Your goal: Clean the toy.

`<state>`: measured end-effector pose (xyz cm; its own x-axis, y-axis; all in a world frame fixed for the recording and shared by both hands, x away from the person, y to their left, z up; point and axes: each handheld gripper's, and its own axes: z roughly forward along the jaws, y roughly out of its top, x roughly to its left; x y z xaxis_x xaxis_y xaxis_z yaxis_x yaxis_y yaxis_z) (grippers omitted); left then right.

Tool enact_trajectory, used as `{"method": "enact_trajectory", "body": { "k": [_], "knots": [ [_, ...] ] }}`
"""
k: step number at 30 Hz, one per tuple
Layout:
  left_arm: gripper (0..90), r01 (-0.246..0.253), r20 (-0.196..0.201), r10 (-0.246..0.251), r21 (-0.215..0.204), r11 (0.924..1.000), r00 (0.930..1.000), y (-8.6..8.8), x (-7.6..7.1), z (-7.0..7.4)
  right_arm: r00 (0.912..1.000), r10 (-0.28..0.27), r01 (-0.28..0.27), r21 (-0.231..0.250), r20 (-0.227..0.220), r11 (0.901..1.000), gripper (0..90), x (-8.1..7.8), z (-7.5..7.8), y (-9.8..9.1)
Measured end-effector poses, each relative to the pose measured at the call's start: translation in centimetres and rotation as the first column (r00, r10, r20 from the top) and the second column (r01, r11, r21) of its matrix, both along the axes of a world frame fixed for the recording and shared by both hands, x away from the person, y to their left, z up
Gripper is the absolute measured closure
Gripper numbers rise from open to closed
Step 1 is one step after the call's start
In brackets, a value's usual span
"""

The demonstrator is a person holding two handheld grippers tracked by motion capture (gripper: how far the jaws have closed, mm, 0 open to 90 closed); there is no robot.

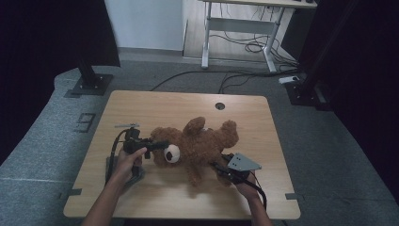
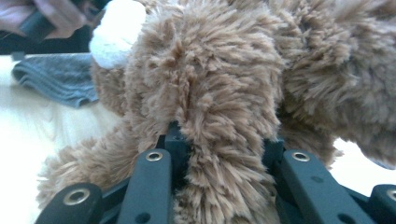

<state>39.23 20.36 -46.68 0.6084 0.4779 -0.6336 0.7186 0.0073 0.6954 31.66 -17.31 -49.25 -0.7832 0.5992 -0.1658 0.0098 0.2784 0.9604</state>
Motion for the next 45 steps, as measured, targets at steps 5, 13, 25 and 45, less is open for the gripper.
{"method": "enact_trajectory", "body": {
  "k": [5,13,25,45],
  "knots": [
    [43.3,-0.029,0.049,0.027,0.029,0.9992,0.9984,-0.1,-0.4,0.4,1.0,-0.007,0.007,-0.009,-0.002,0.9999,66.3,0.1,-0.2,0.2],
    [63.4,-0.055,0.278,0.021,0.116,0.9917,0.9603,-0.6,-3.0,1.8,0.9967,-0.063,0.061,-0.051,-0.051,0.9969,48.9,0.5,-0.7,0.1],
    [67.8,-0.011,0.463,-0.044,0.114,0.9934,0.8851,-0.6,-5.0,2.6,0.9693,0.052,-0.004,0.196,-0.24,0.9807,27.9,1.1,-0.4,-1.4],
    [60.4,0.0,0.469,-0.068,0.144,0.9896,0.8805,-0.6,-4.9,2.1,0.9884,-0.053,0.078,0.177,-0.142,0.981,61.6,0.8,1.4,-1.0]
  ]
}}
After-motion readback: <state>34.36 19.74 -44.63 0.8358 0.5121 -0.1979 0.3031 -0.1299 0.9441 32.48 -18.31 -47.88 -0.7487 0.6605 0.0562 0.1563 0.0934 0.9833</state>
